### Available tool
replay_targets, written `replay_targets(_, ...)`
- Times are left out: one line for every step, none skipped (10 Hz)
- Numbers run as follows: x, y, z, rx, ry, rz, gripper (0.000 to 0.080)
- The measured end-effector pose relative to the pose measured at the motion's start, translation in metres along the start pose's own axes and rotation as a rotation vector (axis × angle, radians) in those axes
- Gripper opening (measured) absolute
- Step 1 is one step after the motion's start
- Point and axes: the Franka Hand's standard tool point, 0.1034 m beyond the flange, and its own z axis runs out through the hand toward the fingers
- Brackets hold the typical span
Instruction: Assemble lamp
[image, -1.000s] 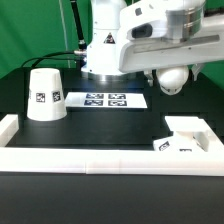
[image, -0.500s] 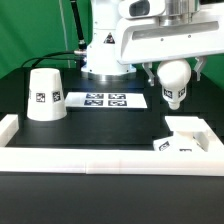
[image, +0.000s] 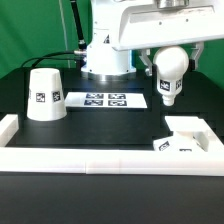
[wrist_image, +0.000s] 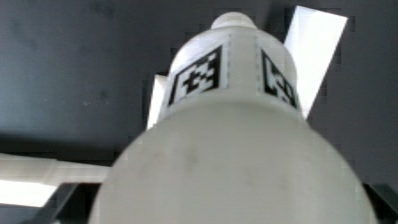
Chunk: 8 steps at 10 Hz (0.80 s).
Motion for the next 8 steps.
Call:
replay_targets(-0.001, 0.0, 0.001, 0.001, -0.002, 0.004, 0.0579)
replay_targets(-0.001, 0.0, 0.001, 0.001, -0.002, 0.004, 0.0579)
replay_targets(-0.001, 0.0, 0.001, 0.001, -0.002, 0.004, 0.0579)
replay_targets(-0.001, 0.0, 0.001, 0.001, -0.002, 0.004, 0.0579)
replay_targets(0.0, 0.001, 0.0, 0.0, -0.001, -0.012, 0.0579)
replay_targets(0.013, 0.004, -0.007, -0.003, 0.018, -0.084, 0.0579)
replay_targets(0.03, 0.005, -0.02, -0.001, 0.033, -0.09, 0.0579)
replay_targets(0.041, 0.006, -0.025, -0.004, 0.052, -0.115, 0.0579)
